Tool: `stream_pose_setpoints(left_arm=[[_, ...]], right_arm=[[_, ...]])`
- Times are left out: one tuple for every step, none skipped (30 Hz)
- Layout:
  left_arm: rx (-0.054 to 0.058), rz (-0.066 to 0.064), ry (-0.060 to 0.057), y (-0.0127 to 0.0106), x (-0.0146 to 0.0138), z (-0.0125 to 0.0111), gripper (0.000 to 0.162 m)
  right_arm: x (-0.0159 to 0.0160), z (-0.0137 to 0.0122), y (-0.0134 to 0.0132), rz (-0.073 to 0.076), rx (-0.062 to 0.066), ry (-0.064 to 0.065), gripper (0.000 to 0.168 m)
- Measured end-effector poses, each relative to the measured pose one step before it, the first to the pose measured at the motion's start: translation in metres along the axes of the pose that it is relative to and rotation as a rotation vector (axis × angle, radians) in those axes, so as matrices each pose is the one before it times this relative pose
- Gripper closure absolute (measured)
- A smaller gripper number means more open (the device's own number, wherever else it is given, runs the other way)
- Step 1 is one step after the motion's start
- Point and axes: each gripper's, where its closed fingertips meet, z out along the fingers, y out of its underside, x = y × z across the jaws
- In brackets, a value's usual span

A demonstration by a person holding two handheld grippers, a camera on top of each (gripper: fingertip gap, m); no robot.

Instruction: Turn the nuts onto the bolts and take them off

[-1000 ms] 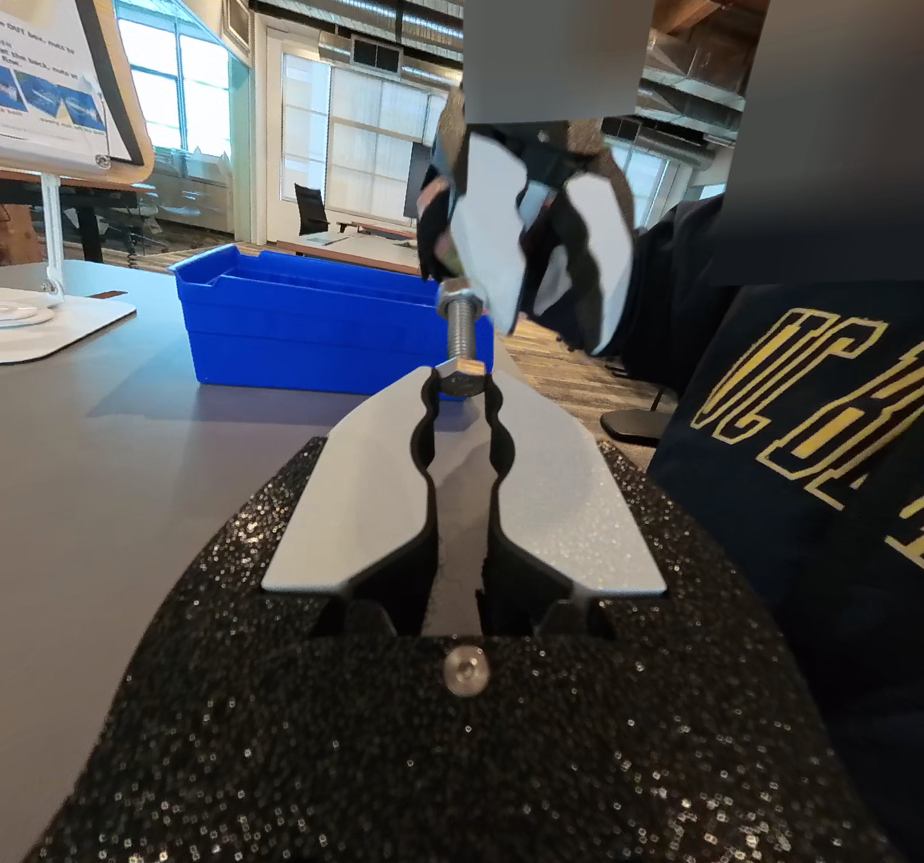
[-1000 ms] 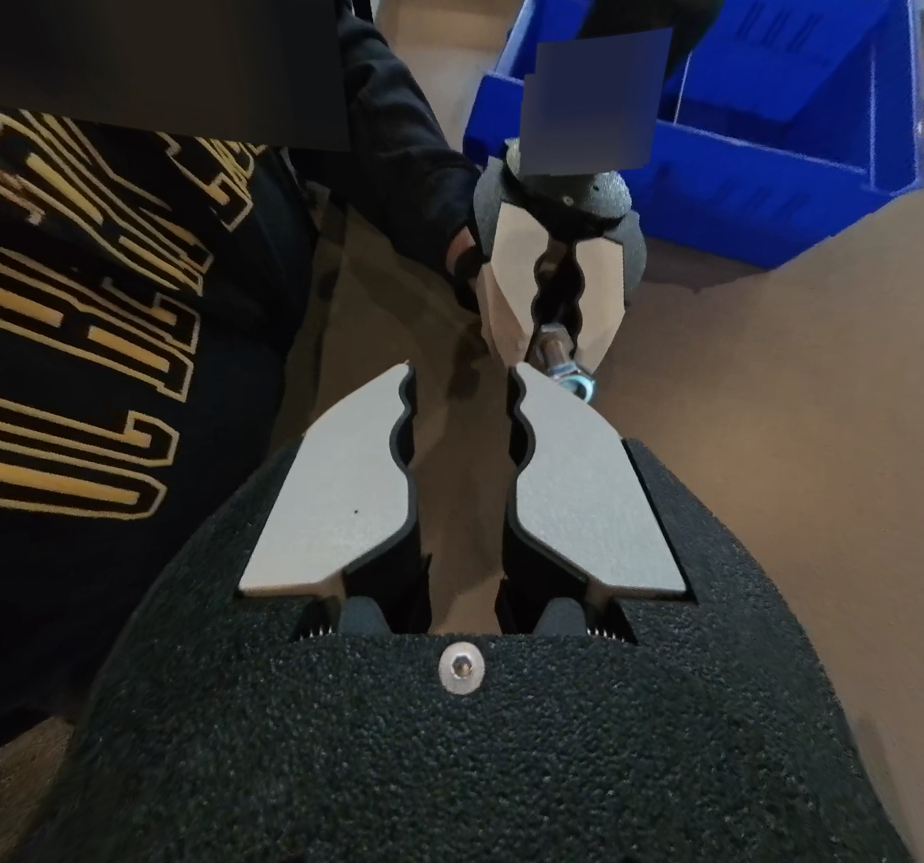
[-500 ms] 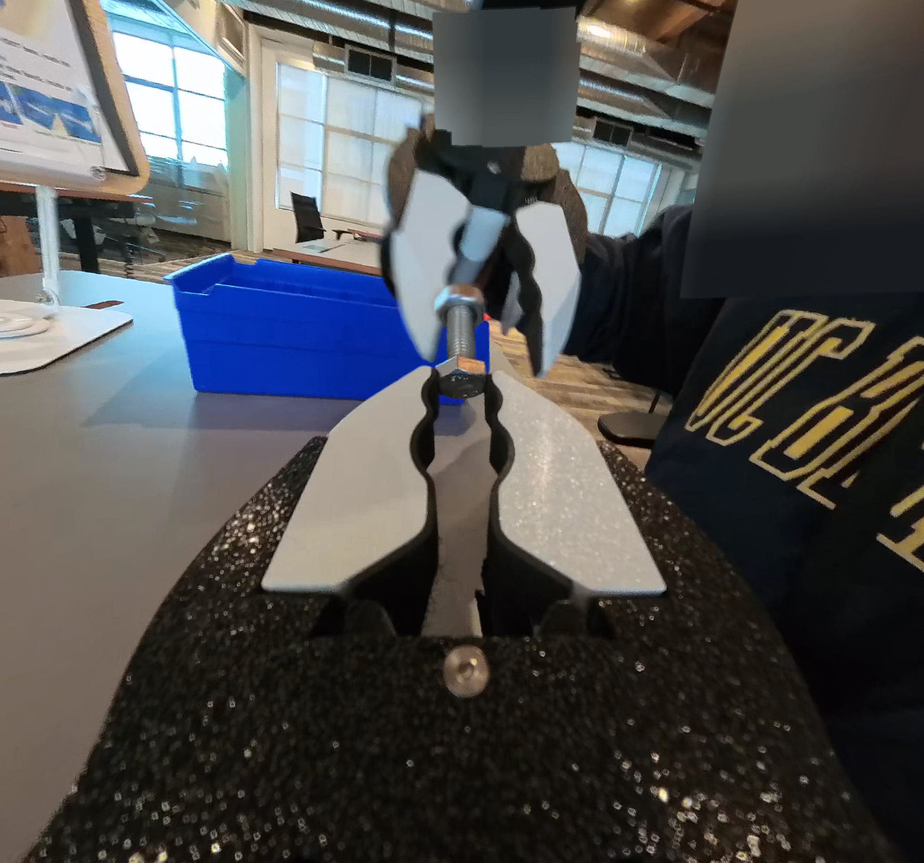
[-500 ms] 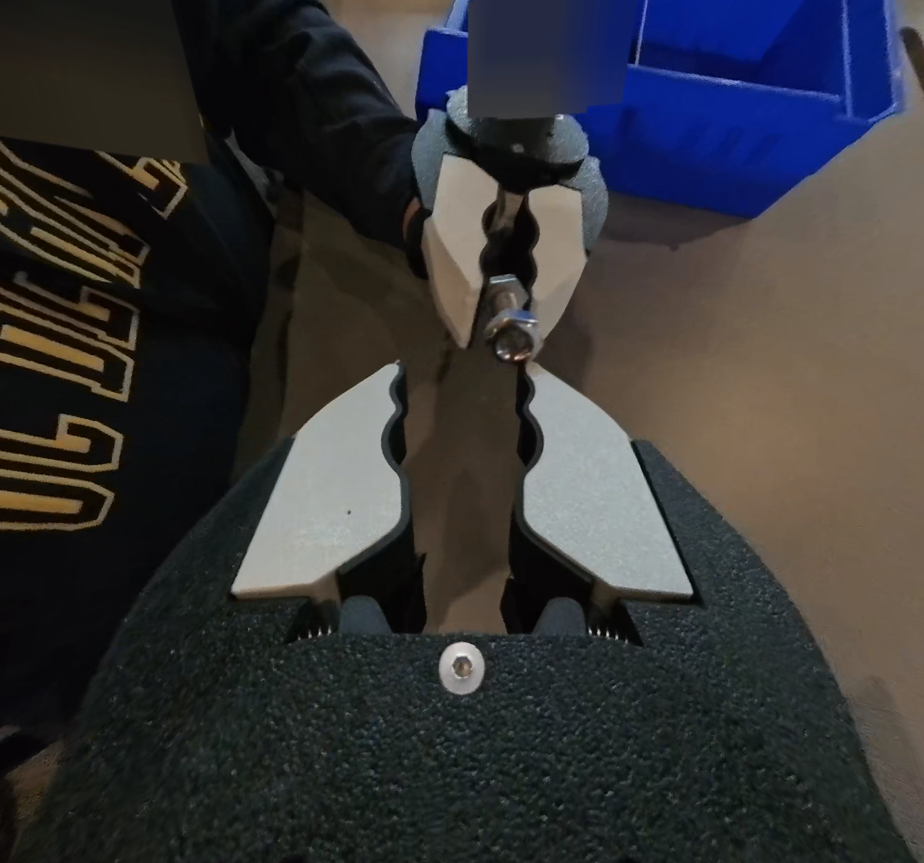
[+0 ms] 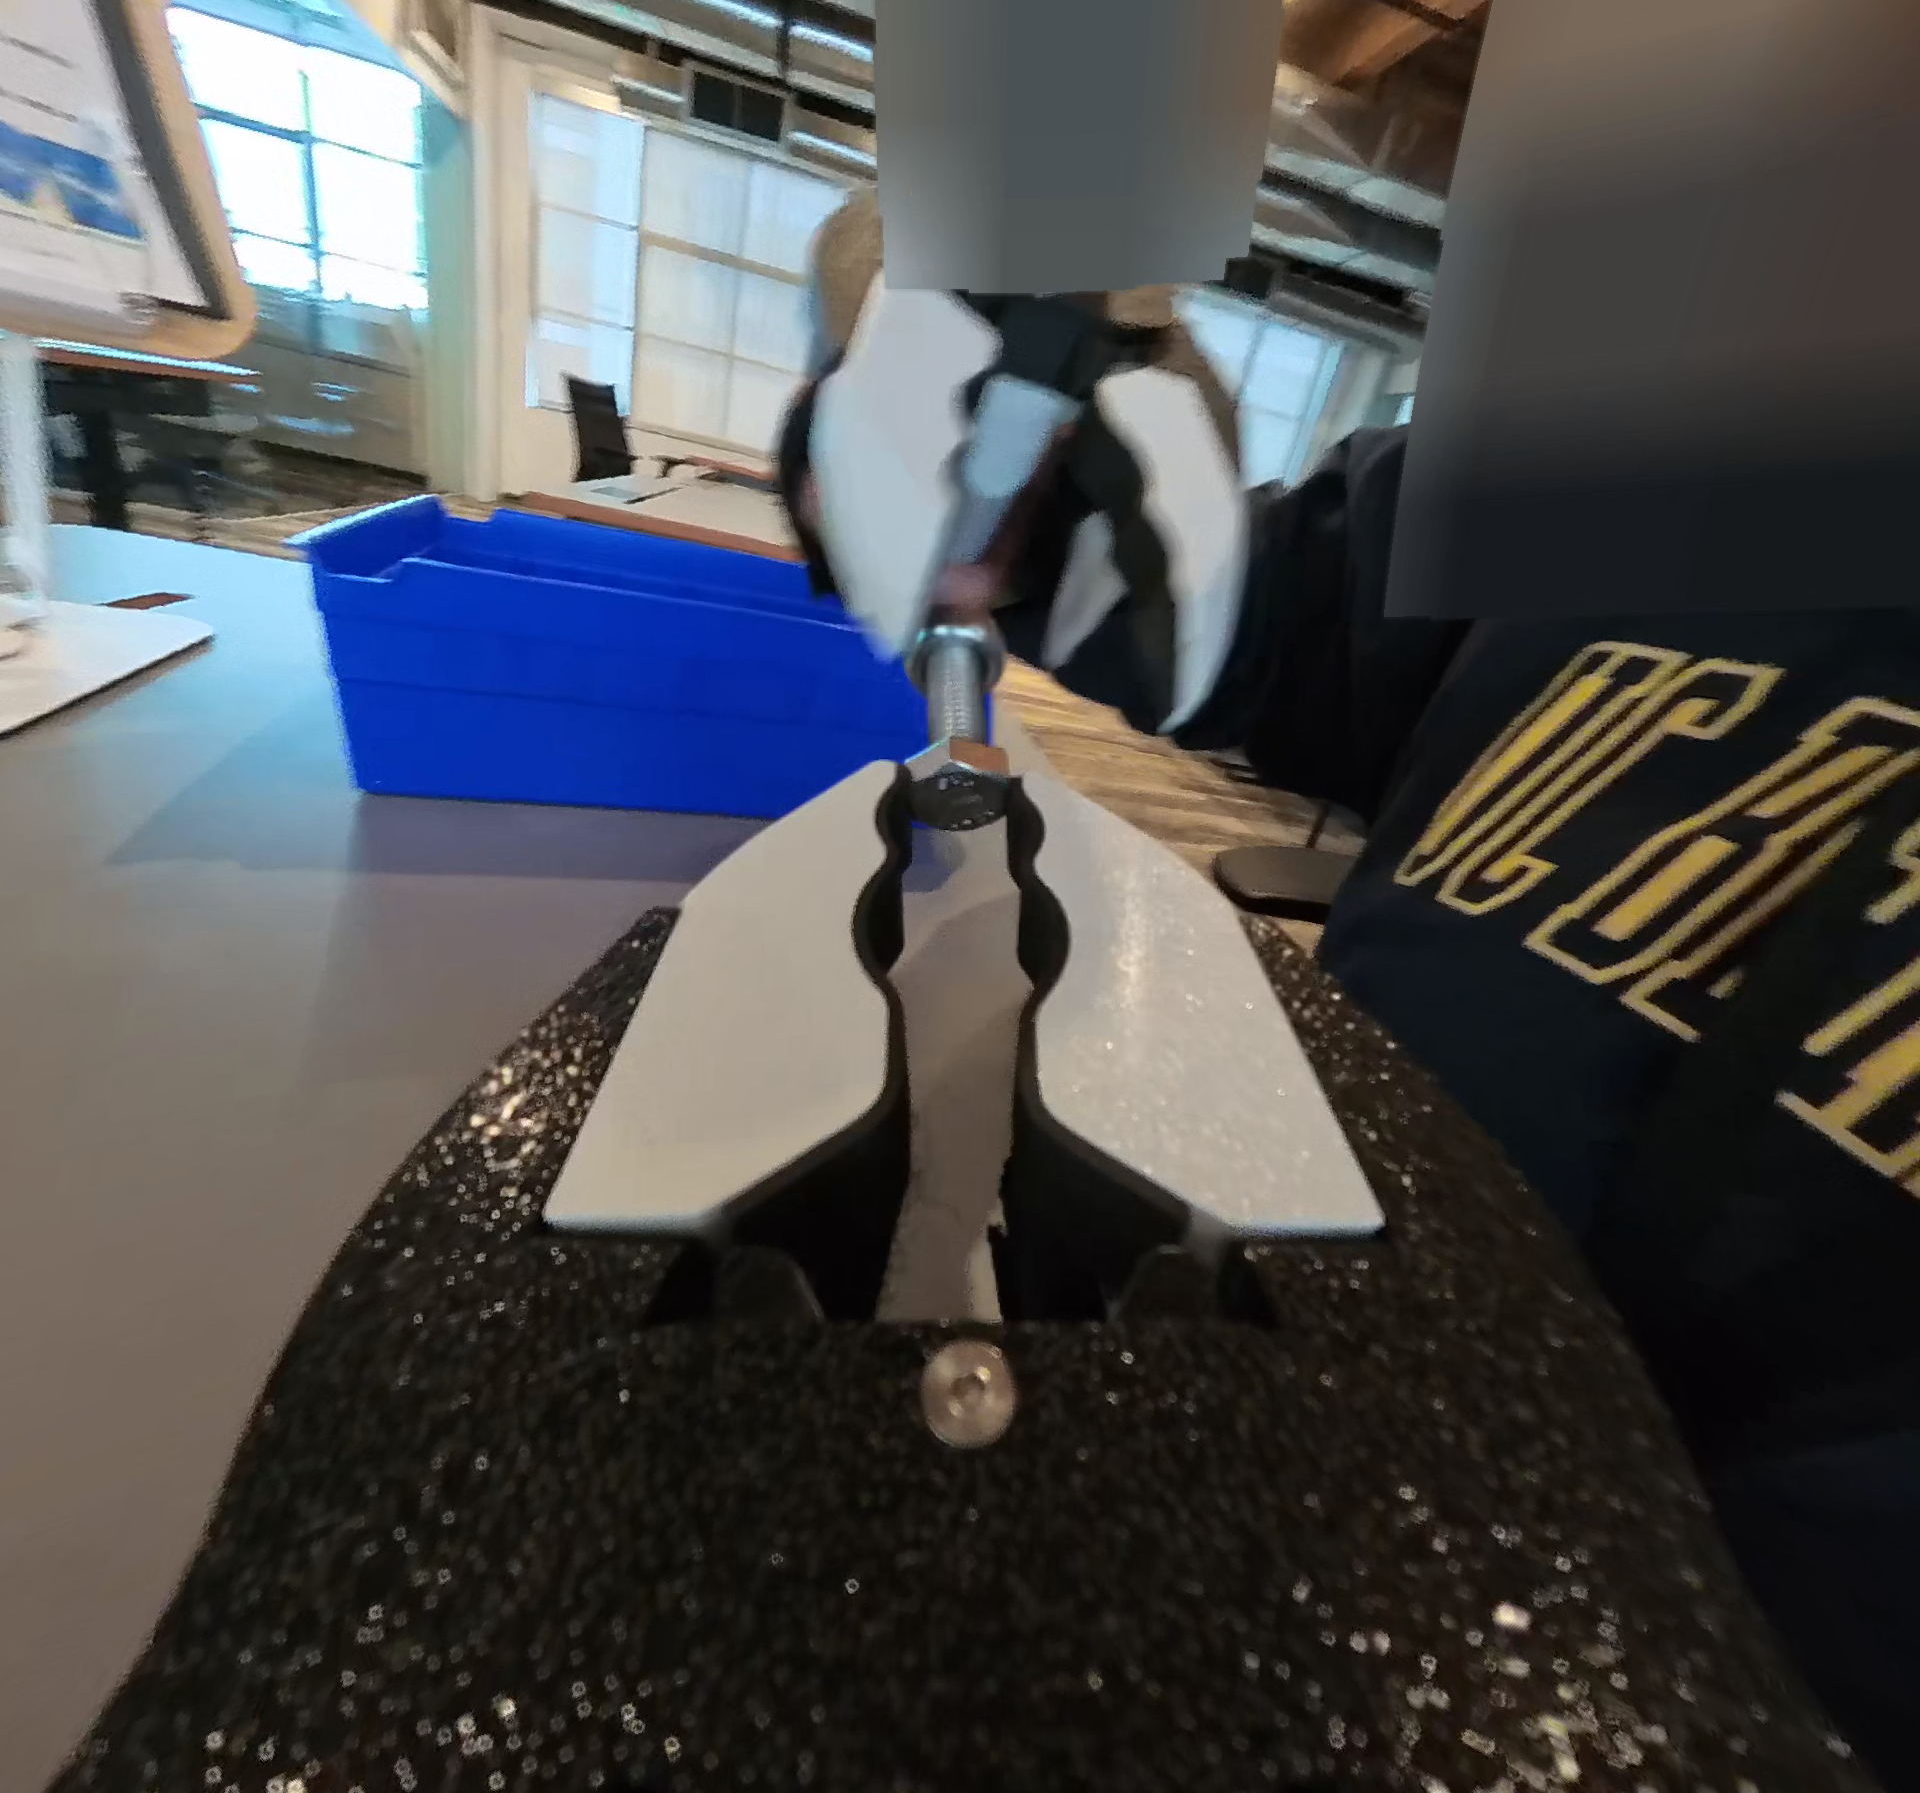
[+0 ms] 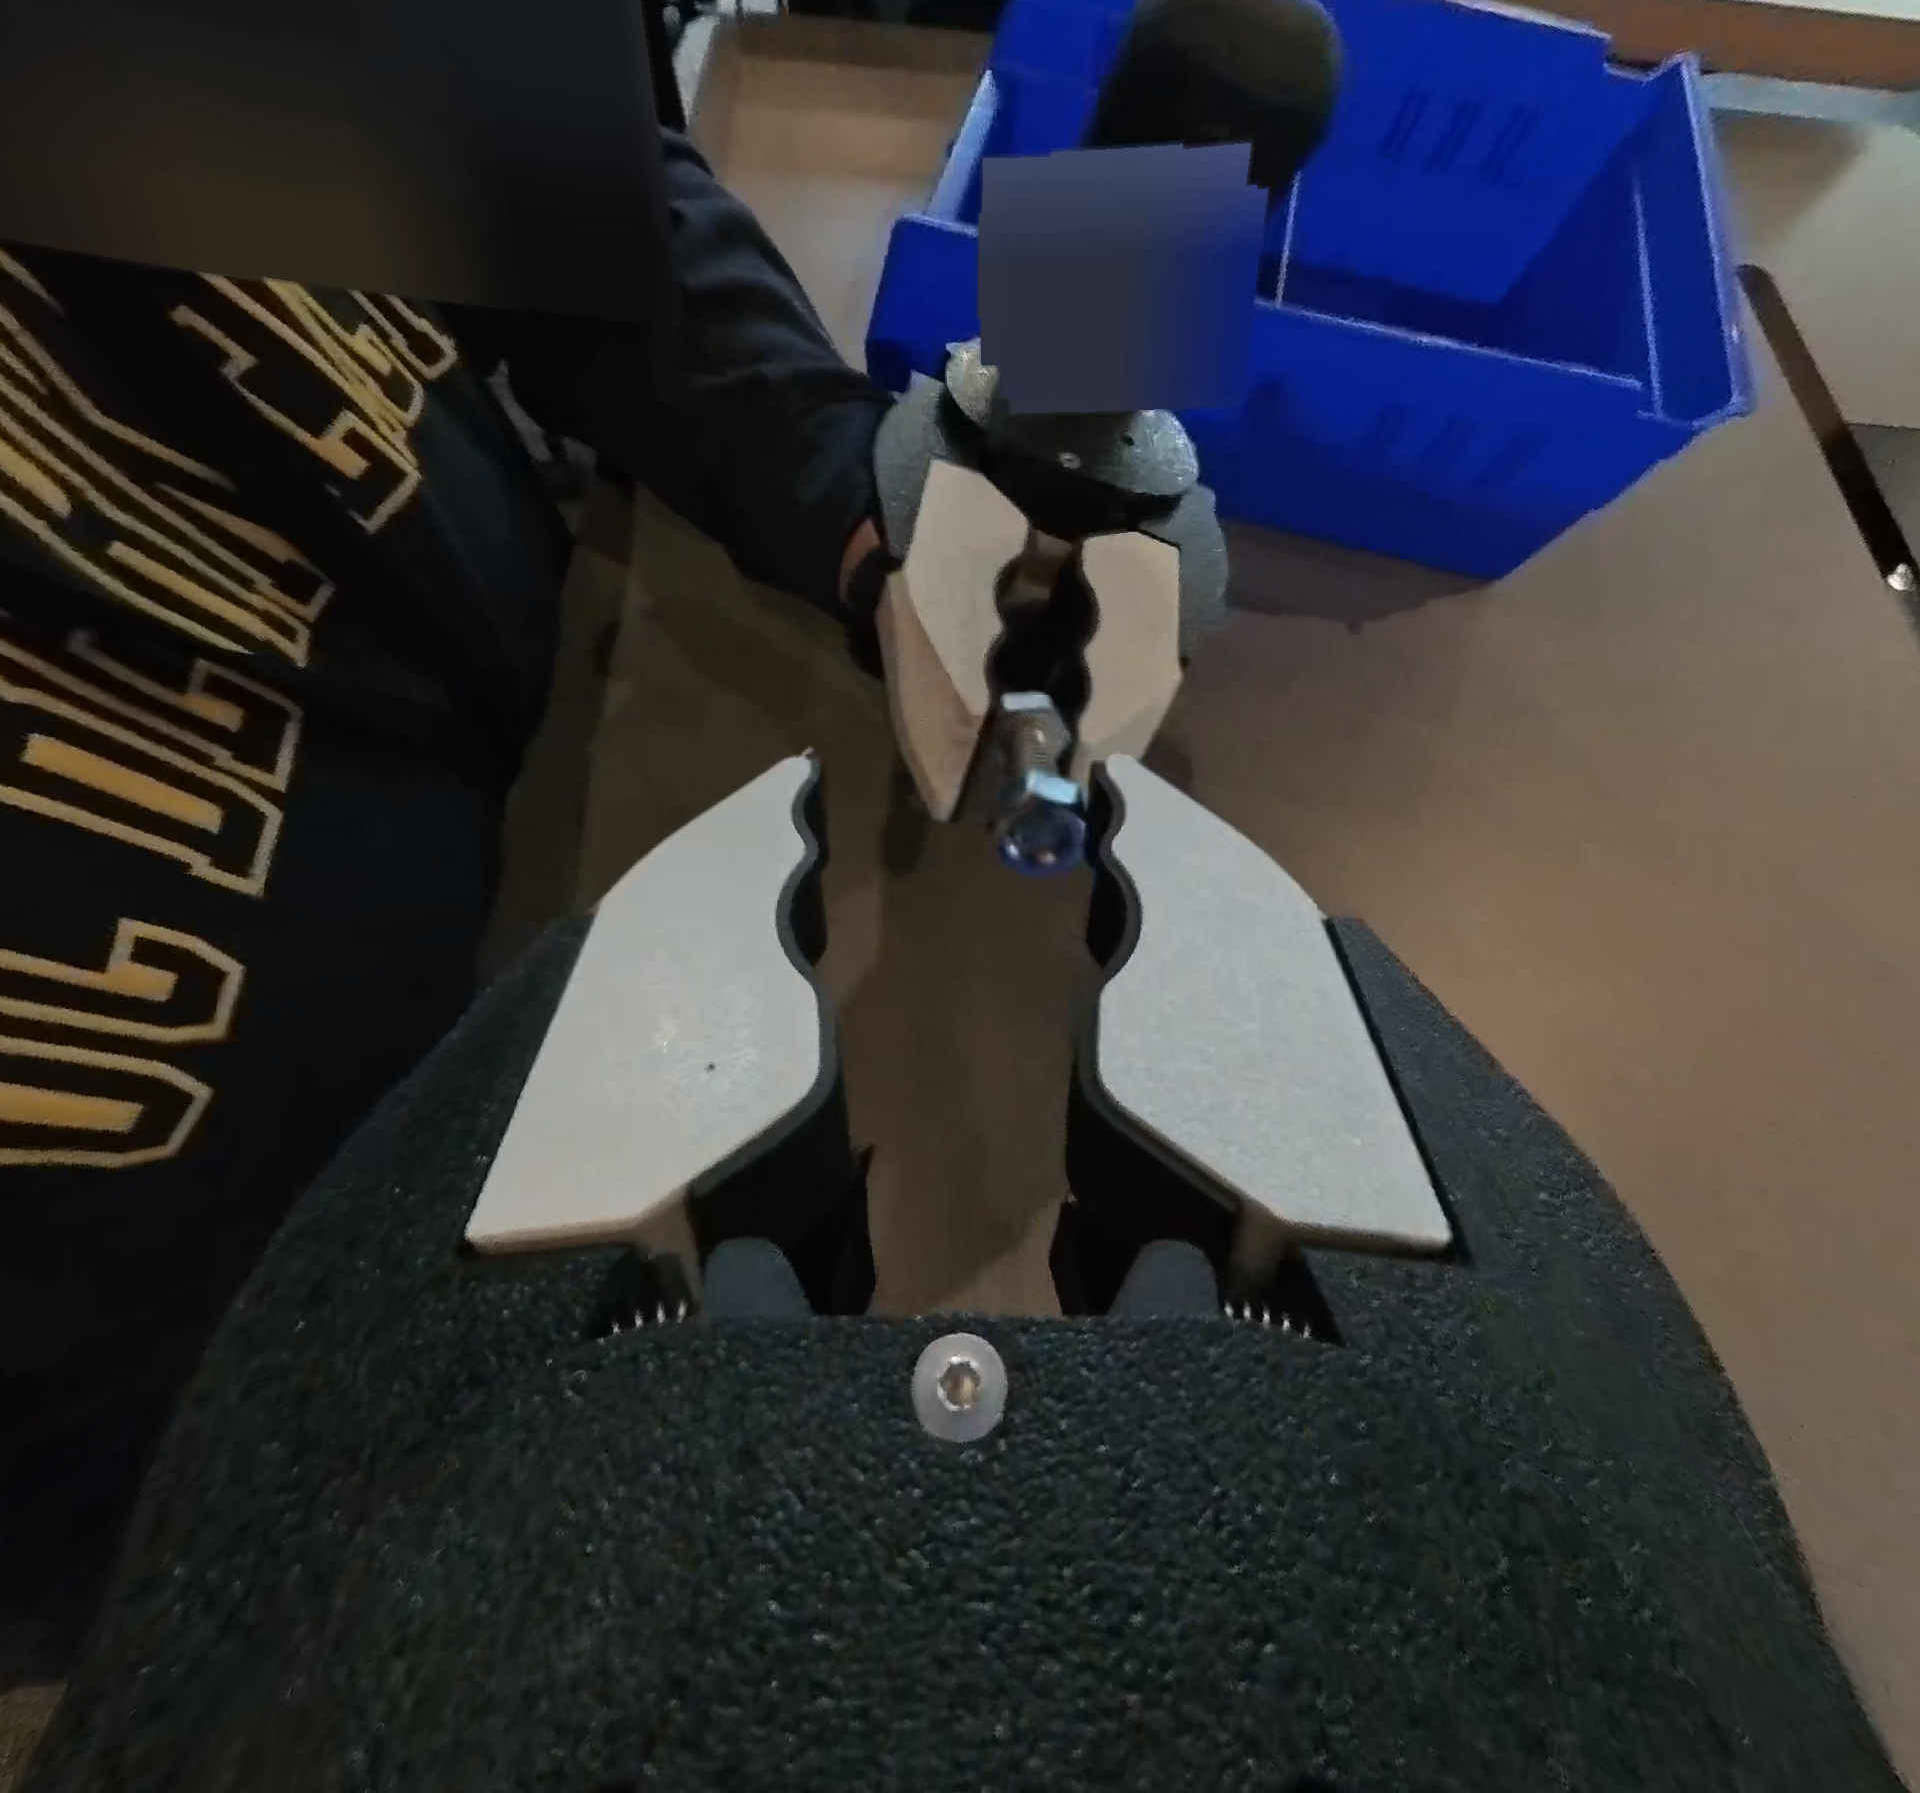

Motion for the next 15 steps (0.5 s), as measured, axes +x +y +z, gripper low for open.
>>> stream_pose_setpoints(left_arm=[[0.0113, -0.0073, 0.0047, -0.00120, 0.00065, 0.00011, 0.145], [0.0071, -0.0055, 0.0004, -0.00074, -0.00041, -0.00066, 0.145], [0.0009, -0.0019, -0.0029, -0.00011, -0.00113, -0.00085, 0.145], [0.0001, 0.0007, -0.0051, 0.00006, -0.00115, -0.00065, 0.145], [0.0030, -0.0001, -0.0073, -0.00051, -0.00127, -0.00048, 0.145], [-0.0004, -0.0005, -0.0073, -0.00019, -0.00125, -0.00032, 0.145], [-0.0048, 0.0002, -0.0049, 0.00075, -0.00110, -0.00020, 0.145], [-0.0052, -0.0016, -0.0026, 0.00106, -0.00070, 0.00001, 0.145], [-0.0038, -0.0010, -0.0022, 0.00106, -0.00050, 0.00028, 0.145], [-0.0024, -0.0013, -0.0006, 0.00053, -0.00027, 0.00023, 0.145], [0.0008, -0.0008, -0.0011, -0.00009, -0.00033, -0.00015, 0.145], [-0.0018, -0.0014, -0.0035, 0.00008, -0.00079, -0.00036, 0.145], [-0.0057, -0.0003, -0.0030, 0.00102, -0.00070, -0.00016, 0.145], [-0.0074, 0.0013, -0.0013, 0.00138, -0.00041, 0.00026, 0.145], [-0.0055, 0.0003, -0.0002, 0.00106, -0.00004, 0.00041, 0.145]], right_arm=[[0.00204, 0.00101, 0.00552, 0.0007, -0.0271, 0.0086, 0.120], [0.00065, 0.00149, 0.00582, 0.0050, -0.0265, 0.0018, 0.120], [-0.00083, 0.00157, 0.00423, 0.0088, -0.0131, -0.0066, 0.120], [-0.00107, 0.00087, 0.00297, 0.0110, -0.0040, -0.0094, 0.119], [-0.00286, 0.00015, 0.00257, 0.0103, -0.0037, -0.0212, 0.122], [-0.00339, -0.00012, 0.00109, 0.0109, 0.0034, -0.0237, 0.124], [-0.00349, -0.00022, -0.00058, 0.0054, 0.0117, -0.0193, 0.125], [-0.00408, -0.00005, -0.00141, -0.0016, 0.0128, -0.0201, 0.125], [-0.00282, -0.00013, -0.00206, -0.0059, 0.0127, -0.0103, 0.125], [-0.00293, -0.00010, -0.00292, -0.0089, 0.0155, -0.0112, 0.126], [-0.00194, -0.00012, -0.00310, -0.0062, 0.0160, -0.0065, 0.126], [-0.00053, -0.00011, -0.00273, -0.0041, 0.0138, -0.0004, 0.126], [-0.00020, 0.00005, -0.00284, -0.0053, 0.0151, -0.0003, 0.125], [0.00031, -0.00017, -0.00310, -0.0045, 0.0181, 0.0006, 0.125], [0.00068, -0.00018, -0.00240, 0.0000, 0.0125, 0.0010, 0.125]])
